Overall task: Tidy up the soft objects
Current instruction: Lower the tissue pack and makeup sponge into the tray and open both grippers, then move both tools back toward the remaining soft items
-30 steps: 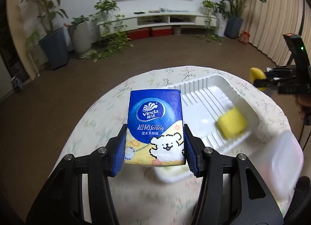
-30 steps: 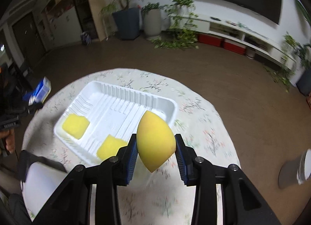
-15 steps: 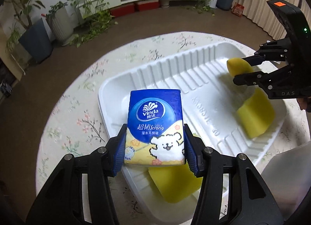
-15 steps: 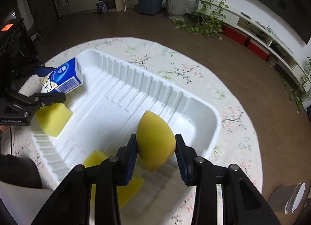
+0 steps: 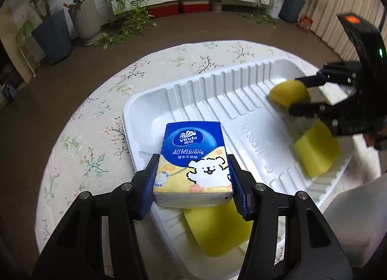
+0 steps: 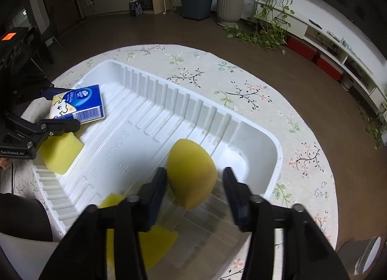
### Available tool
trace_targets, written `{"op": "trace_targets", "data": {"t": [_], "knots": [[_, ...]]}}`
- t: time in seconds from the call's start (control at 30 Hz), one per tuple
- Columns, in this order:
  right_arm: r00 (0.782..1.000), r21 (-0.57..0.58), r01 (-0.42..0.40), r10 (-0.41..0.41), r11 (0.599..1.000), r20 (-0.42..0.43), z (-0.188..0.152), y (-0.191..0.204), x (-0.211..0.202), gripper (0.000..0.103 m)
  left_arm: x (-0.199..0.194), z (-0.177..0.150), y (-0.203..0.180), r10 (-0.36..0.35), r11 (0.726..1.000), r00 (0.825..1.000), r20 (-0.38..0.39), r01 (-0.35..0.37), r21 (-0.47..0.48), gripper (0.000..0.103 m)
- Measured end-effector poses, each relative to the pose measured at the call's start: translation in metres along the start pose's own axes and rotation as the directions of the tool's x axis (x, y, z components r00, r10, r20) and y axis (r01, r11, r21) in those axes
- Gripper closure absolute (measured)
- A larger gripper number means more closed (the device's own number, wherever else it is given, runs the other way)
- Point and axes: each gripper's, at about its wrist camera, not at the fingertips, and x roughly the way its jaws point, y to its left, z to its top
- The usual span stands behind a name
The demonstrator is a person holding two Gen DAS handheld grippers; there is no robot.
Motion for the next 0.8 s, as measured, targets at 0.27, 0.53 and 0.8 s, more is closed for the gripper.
{"op": "trace_targets", "data": {"t": [0.27,0.53,0.8], "knots": [[0.996,0.012,0.002,-0.003,1.000,0.094,-0.003,-0.006,-0.026,0.035,-0.019,0.005,-0.003,0.056,0.998,0.997,0.051,-0.055,-0.015,0.035],[0.982,0.116,0.002,-0.024,0.993,0.188,-0.028,-0.025,-0.071,0.019,-0.072,-0.012,0.010,0.025,0.994,0.986,0.165,-0.007,-0.110,0.030],[0.936,0.219,-0.047,-0.034,0.975,0.350,-0.099,-0.022,-0.151,0.000,-0.143,-0.098,0.019,-0.041,0.951,0.943,0.331,0.138,-0.276,0.005]]}}
